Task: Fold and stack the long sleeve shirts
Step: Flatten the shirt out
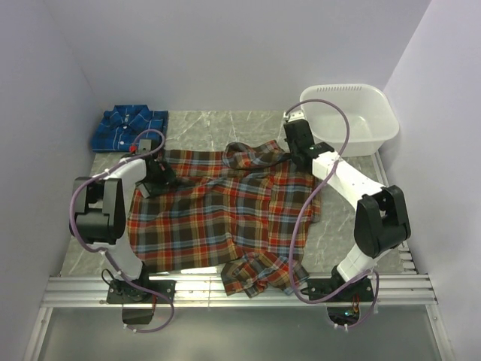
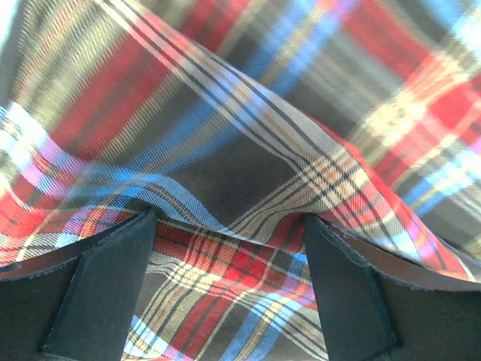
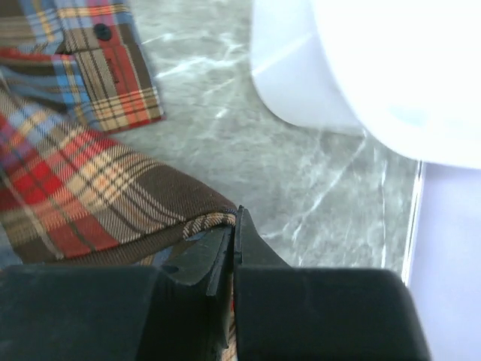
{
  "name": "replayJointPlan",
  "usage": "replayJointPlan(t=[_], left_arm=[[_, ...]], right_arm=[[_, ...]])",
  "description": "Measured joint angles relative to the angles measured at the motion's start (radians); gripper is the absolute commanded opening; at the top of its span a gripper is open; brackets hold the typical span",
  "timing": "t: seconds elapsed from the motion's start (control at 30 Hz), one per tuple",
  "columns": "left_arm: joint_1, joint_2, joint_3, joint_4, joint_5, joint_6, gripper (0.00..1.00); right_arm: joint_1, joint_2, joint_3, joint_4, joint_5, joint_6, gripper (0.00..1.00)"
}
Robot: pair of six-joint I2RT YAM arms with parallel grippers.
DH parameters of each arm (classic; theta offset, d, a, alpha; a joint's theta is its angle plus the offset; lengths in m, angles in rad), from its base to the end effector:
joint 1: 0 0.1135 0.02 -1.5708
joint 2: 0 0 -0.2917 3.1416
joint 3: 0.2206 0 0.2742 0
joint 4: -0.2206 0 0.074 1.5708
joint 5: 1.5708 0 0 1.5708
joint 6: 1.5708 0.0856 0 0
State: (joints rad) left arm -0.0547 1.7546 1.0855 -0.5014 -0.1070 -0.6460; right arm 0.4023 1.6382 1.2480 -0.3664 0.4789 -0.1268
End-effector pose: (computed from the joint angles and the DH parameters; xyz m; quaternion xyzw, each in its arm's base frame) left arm 0.3823 -0.0118 0.1349 -0.2953 0.9331 -0.0189 0.2045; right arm 0.4010 0.1277 0.2553 -0.1426 0.8856 -0.1629 0.4109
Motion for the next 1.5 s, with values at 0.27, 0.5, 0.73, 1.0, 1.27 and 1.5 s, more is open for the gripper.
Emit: replayJointPlan(t=[0.27, 0.5, 0.73, 1.0, 1.27, 1.5], left_arm=[[0.068, -0.107, -0.116, -0.014, 0.005, -0.002, 0.88], [0.078, -0.222, -0.14, -0.095, 0.013, -0.009, 0.88], [0.018, -0.195, 0.091, -0.093, 0.018, -0.023, 0.87], [-0.025, 0.107, 0.29, -0.003, 0.056, -0.031, 0.85], [-0.032, 0.219, 0.293, 0.034, 0.072, -0.076, 0.85], [-0.011, 0.135, 0.148, 0.126, 0.063, -0.167, 0.83]], right_arm=[[-0.043, 0.002, 0.071, -0.103, 0.063, 0.203, 0.62], [-0.047, -0.074, 0.05, -0.131, -0.039, 0.323, 0.64], [-0.029, -0.255, -0.099, -0.034, -0.362, 0.423, 0.63], [-0.025, -0.16, -0.301, 0.079, -0.61, 0.561, 0.65], [-0.027, -0.068, -0.393, 0.204, -0.668, 0.713, 0.73], [-0.064, -0.047, -0.48, 0.296, -0.75, 0.835, 0.82]])
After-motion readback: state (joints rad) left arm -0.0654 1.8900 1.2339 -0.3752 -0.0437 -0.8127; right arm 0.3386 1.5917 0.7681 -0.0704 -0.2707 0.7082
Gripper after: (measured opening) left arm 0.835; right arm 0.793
